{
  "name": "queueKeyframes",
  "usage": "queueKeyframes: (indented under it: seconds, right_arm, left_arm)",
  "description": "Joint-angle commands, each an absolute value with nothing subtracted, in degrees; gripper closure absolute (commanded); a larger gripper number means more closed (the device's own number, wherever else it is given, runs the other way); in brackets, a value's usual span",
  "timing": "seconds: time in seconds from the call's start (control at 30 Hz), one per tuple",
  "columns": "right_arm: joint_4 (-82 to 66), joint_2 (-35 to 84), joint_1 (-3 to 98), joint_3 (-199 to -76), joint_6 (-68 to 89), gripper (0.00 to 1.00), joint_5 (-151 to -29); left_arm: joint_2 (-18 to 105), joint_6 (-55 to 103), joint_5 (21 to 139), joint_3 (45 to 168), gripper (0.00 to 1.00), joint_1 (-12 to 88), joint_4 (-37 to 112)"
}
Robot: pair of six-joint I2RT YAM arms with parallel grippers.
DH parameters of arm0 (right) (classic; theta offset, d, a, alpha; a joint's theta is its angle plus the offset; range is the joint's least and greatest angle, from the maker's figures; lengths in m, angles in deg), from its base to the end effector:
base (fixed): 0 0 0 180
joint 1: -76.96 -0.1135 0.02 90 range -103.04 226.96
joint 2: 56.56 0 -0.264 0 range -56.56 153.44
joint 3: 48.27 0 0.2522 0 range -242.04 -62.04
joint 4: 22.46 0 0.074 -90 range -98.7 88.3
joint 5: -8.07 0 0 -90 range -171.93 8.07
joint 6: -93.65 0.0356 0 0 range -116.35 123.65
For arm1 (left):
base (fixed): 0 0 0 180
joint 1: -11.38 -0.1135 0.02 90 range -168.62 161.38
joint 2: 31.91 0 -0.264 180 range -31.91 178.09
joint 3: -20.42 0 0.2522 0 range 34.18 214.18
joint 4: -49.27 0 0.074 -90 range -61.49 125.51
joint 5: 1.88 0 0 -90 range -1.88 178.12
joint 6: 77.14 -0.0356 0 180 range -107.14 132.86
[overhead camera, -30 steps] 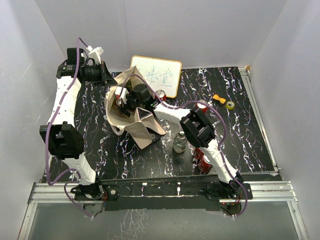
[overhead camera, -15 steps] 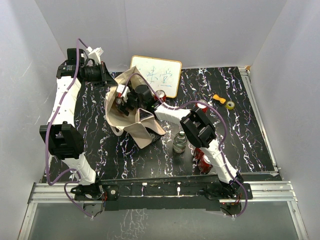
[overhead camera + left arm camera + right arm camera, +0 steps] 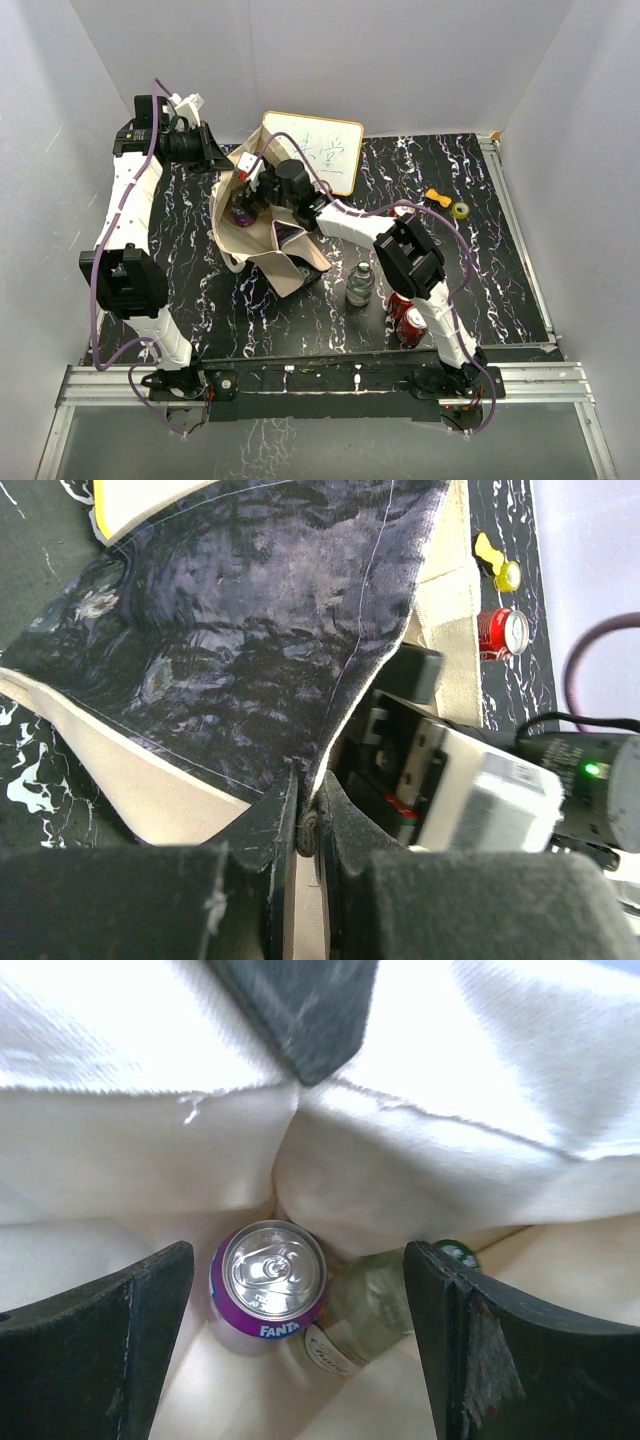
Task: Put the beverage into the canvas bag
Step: Place the drink in the canvas bag, then pick up the drink from the center of the board.
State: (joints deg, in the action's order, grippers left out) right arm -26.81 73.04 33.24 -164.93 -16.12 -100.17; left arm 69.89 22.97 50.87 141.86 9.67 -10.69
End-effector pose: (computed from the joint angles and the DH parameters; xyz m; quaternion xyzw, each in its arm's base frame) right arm 0.3831 0.3817 0.2443 -0.4817 0.5821 0.2511 0.6050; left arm 0.3900 -0.0099 0.3905 0.0449 0.8692 -0.3182 0.3758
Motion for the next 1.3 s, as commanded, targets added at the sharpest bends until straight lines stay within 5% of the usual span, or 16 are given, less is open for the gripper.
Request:
queueKeyframes:
  seconds: [0.0, 0.4, 0.63, 0.9, 1.03, 1.27]
  right_arm:
    - [-29.2, 66.6, 33.8, -164.4, -15.9, 0.12, -97.2]
    - [-15.6, 56.3, 33.8, -166.4, -12.9, 0.13, -94.3]
    - [-2.5, 45.1, 33.4, -164.7, -11.0, 0.13, -87.9]
    - [9.0, 36.9, 34.9, -161.0, -6.4, 0.11, -80.1]
    - [11.8, 34.8, 36.5, -157.2, -2.1, 0.1, -81.2]
    - [12.3, 37.2, 40.8, -155.0, 4.8, 0.16, -89.0]
  left_arm:
    - [69.3, 25.7, 52.3, 143.8, 1.0, 10.1, -11.8]
    - [69.7, 28.1, 55.9, 145.3, 1.0, 10.1, -9.3]
    - [70.8, 27.3, 55.6, 147.7, 0.91, 10.1, -7.0]
    - [69.6, 22.4, 52.4, 147.3, 0.56, 10.1, -2.1]
    - [65.7, 17.7, 52.3, 143.9, 0.28, 10.1, 4.7]
    - [59.0, 9.7, 42.4, 138.9, 0.23, 10.1, 12.1]
